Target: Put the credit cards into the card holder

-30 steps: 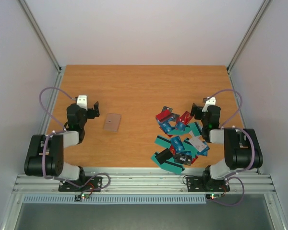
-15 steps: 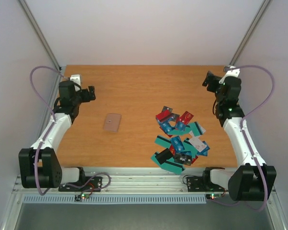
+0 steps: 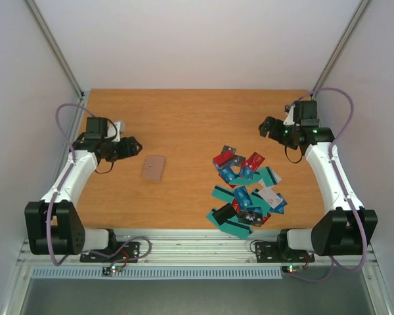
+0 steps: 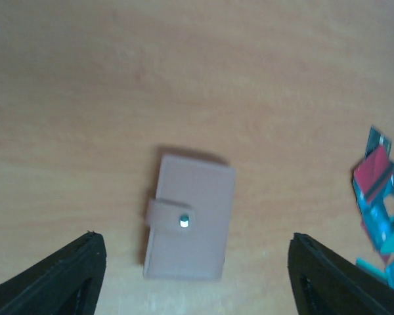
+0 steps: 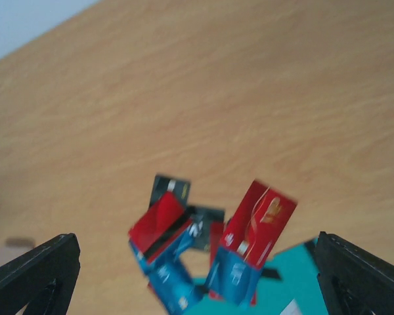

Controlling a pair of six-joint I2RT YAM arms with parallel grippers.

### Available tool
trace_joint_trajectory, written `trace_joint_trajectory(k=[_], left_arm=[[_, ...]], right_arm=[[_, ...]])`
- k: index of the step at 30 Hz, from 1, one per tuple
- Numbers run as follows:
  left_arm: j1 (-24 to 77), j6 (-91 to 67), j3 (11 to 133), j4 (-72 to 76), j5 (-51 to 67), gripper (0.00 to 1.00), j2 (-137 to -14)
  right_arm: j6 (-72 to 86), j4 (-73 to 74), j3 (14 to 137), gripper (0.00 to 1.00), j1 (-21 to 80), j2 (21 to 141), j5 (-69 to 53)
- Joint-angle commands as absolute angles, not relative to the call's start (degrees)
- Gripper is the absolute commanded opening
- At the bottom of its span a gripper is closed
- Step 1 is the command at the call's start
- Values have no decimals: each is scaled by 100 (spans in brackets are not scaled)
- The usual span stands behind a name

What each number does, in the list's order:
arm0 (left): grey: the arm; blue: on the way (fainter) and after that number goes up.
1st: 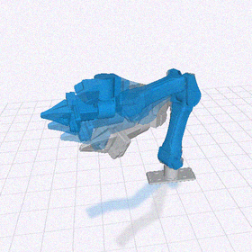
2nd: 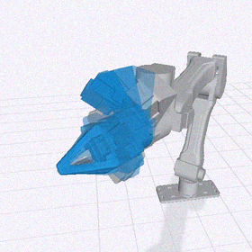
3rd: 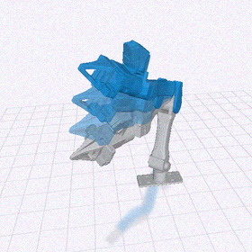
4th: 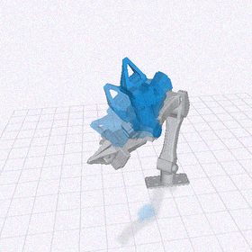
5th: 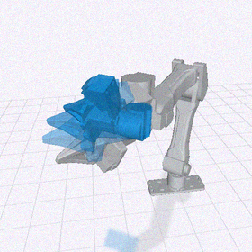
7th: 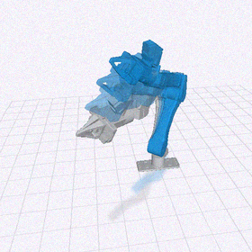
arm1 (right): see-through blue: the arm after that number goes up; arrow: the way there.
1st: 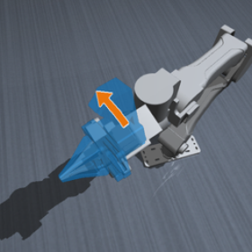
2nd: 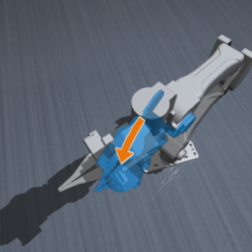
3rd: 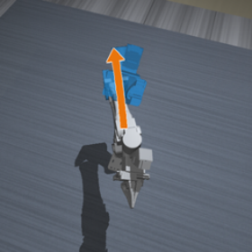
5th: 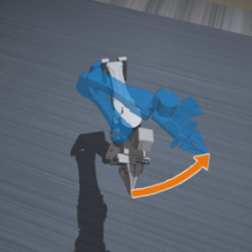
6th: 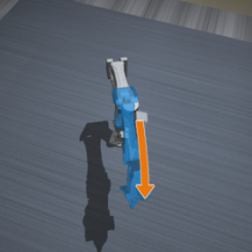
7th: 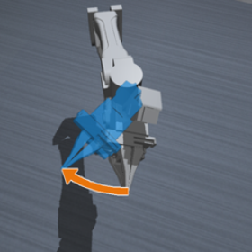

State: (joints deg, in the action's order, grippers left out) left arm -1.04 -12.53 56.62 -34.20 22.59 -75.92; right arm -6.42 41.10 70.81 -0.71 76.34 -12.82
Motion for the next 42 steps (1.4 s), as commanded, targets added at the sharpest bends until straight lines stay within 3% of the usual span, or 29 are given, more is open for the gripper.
trace_joint_trajectory(k=[1,8,18,28,35,42], left_arm=[[-28,-1509,5548,-4201,2715,74,-7723],[336,-1897,5569,-4343,2536,59,-8634],[408,-1966,5742,-4433,2064,55,-9467],[456,-1899,5774,-4016,2289,42,-10169],[554,-1872,5767,-3765,2453,12,-10399],[713,-1749,5789,-3540,2659,0,-10108]], right_arm=[[-409,4903,6957,99,331,7406,-1780],[-404,5041,6689,98,677,7356,-1811],[-591,5262,6682,99,721,7377,-1787],[-645,5329,6760,98,721,7517,-1832],[-703,5442,6829,99,721,7567,-1828],[-749,5523,6823,99,721,7533,-1929]])
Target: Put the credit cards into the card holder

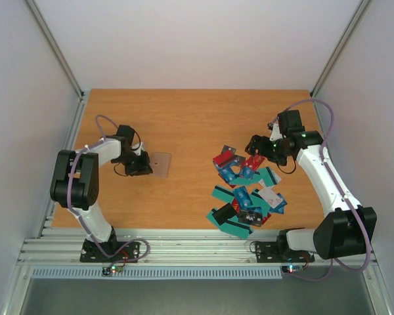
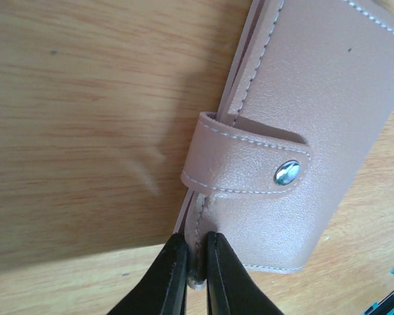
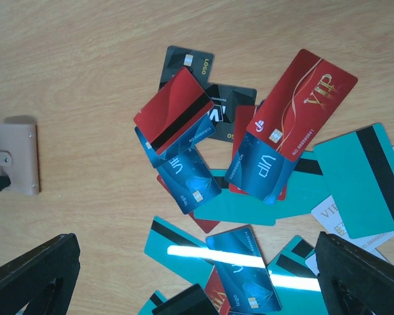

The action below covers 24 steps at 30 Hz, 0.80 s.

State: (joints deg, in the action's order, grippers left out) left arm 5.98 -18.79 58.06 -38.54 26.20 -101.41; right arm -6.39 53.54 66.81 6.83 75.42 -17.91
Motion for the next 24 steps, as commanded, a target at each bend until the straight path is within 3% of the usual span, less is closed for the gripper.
trace_joint_trajectory(k=[1,11,24], left_arm=[[738,-1709,5839,-3542,2741,0,-10073],[1433,-1079,6267,-3591,3841,0,-9423],[2237,-2665,6638,-2603,4618,0,-8605]], right_arm=[[-778,5532,6823,99,721,7526,-1981],[-948,5468,6783,99,728,7369,-3665],[760,3712,6170,99,887,7170,-5200]])
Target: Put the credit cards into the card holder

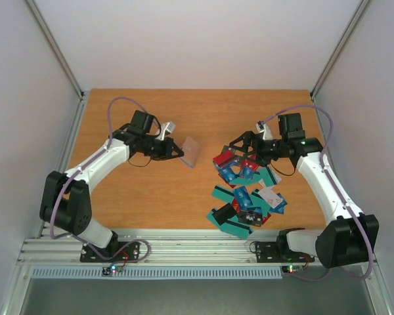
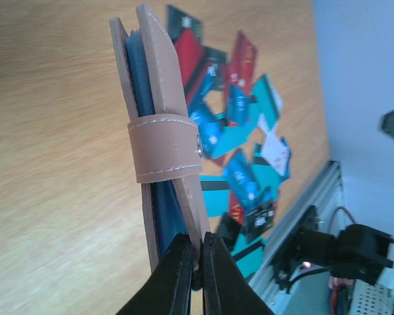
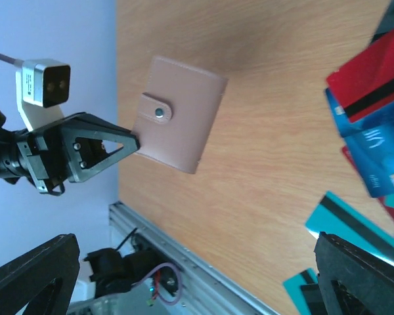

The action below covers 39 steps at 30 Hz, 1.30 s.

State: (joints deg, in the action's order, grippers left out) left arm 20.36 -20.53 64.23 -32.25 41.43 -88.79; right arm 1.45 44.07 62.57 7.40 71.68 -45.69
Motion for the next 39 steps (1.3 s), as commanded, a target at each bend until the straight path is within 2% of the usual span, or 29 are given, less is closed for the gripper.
trace_joint_trajectory(k=[1,15,19,29,36,39], left_arm=[[2278,-2856,6642,-2465,4698,0,-8560],[2408,-4965,6627,-96,5482,0,-7926],[2422,-5403,6588,588,5631,0,-7915],[2439,-6520,6389,1854,5745,0,-7954],[2443,-6498,6317,1838,5754,0,-7976],[2443,-6487,6248,1837,5739,0,-7989]], right_arm=[[809,3625,6170,99,929,7195,-5281],[3145,1122,5711,98,1037,7475,-5919],[3732,300,5748,96,1101,7639,-6017],[5127,-1842,5812,76,1344,8065,-6070],[5384,-2273,6025,51,1371,8221,-6110],[5570,-2540,6070,46,1371,8273,-6142]])
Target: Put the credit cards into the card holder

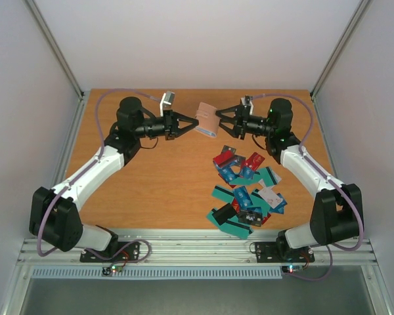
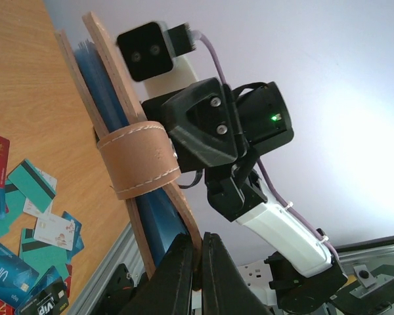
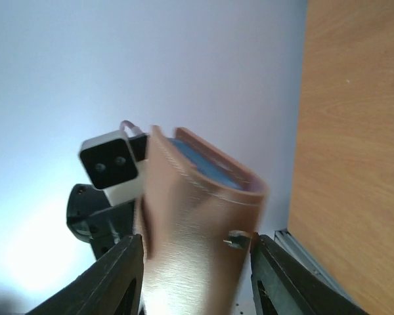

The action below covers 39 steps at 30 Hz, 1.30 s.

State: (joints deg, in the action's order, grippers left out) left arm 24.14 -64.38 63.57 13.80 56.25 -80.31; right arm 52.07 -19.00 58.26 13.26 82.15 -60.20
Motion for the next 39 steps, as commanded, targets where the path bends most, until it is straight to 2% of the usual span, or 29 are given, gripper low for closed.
trace_joint_trajectory(k=[1,3,10,13,16,18,21,23,27,30,39], left_arm=[[2443,-6480,6235,1825,5740,0,-7993],[2448,-6444,6208,1787,5724,0,-7995],[2445,-6321,6140,1653,5671,0,-8028],[2448,-6286,6117,1547,5637,1,-8030],[2447,-5902,6244,729,5483,11,-7962],[2449,-5408,6474,-324,5194,26,-7858],[2449,-4135,7014,-2171,4385,43,-7767],[2450,-3333,7404,-3244,3721,47,-7771],[2566,-2238,8076,-4719,2658,48,-7932],[2933,-1786,8352,-5054,2156,49,-7993],[4106,-1778,8656,-4677,1575,47,-8310]], right_arm=[[5663,-2627,6079,45,1371,8291,-6163],[5735,-2728,6120,45,1382,8313,-6202],[5674,-2662,6263,33,1490,8356,-6334],[5456,-2394,6342,22,1553,8325,-6424],[4943,-1783,6436,10,1556,8200,-6442],[4378,-1021,6561,6,1556,8074,-6406],[3089,1050,7022,2,1572,7908,-6159],[2004,2615,7440,1,1624,7889,-5772],[739,4481,8000,1,1780,8002,-4703],[261,5294,8295,1,1974,8143,-4034],[366,5846,8779,1,2392,8441,-3550]])
